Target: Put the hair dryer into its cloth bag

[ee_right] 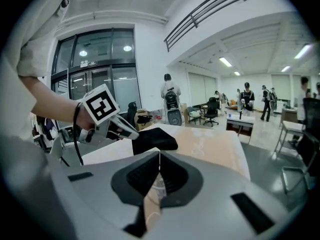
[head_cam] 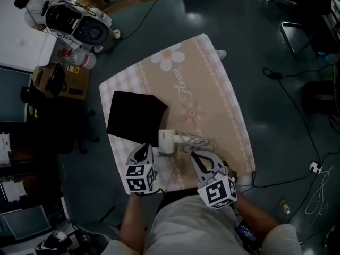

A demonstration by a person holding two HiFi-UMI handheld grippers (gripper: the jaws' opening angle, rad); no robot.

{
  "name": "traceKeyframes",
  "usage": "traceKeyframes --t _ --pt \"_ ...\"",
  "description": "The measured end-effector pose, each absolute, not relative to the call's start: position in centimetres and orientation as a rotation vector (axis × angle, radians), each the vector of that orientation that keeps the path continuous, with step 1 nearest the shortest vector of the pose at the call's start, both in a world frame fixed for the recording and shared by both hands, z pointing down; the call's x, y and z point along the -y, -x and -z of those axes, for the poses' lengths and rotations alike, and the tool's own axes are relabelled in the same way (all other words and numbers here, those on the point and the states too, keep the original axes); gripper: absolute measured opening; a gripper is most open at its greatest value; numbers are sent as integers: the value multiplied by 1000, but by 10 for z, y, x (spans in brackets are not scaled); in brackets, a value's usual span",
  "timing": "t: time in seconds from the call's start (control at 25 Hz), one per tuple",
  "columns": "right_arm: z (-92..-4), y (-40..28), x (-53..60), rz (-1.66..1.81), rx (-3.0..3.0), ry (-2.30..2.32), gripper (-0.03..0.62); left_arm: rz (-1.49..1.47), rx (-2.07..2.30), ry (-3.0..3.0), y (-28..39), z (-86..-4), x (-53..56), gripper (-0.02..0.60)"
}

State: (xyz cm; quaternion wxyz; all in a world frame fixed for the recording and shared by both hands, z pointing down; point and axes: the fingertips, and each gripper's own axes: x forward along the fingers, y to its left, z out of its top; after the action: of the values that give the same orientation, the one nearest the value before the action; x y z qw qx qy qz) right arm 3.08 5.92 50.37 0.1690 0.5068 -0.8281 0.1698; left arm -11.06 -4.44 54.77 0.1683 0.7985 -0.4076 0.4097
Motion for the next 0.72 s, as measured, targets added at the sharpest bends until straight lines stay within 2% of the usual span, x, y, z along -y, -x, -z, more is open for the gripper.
traceKeyframes --t 0.28,0.32,0.4,0.44,0.72 --pt "-517 -43 -58 -535 2306 -1489 15 -1186 1000 -2266 95 -565 73 12" --pt "-519 -45 -57 -544 2296 -1499 15 -1193 969 -2267 90 -567 77 22" --pt "-521 -49 -57 -558 2277 -1518 15 -1226 897 -2268 77 -573 83 131" --pt "-522 -51 -57 -564 2269 -1528 15 -1242 870 -2265 70 -577 85 156" --pt "-528 -60 -57 -603 2223 -1576 15 -1341 855 -2218 53 -598 107 176"
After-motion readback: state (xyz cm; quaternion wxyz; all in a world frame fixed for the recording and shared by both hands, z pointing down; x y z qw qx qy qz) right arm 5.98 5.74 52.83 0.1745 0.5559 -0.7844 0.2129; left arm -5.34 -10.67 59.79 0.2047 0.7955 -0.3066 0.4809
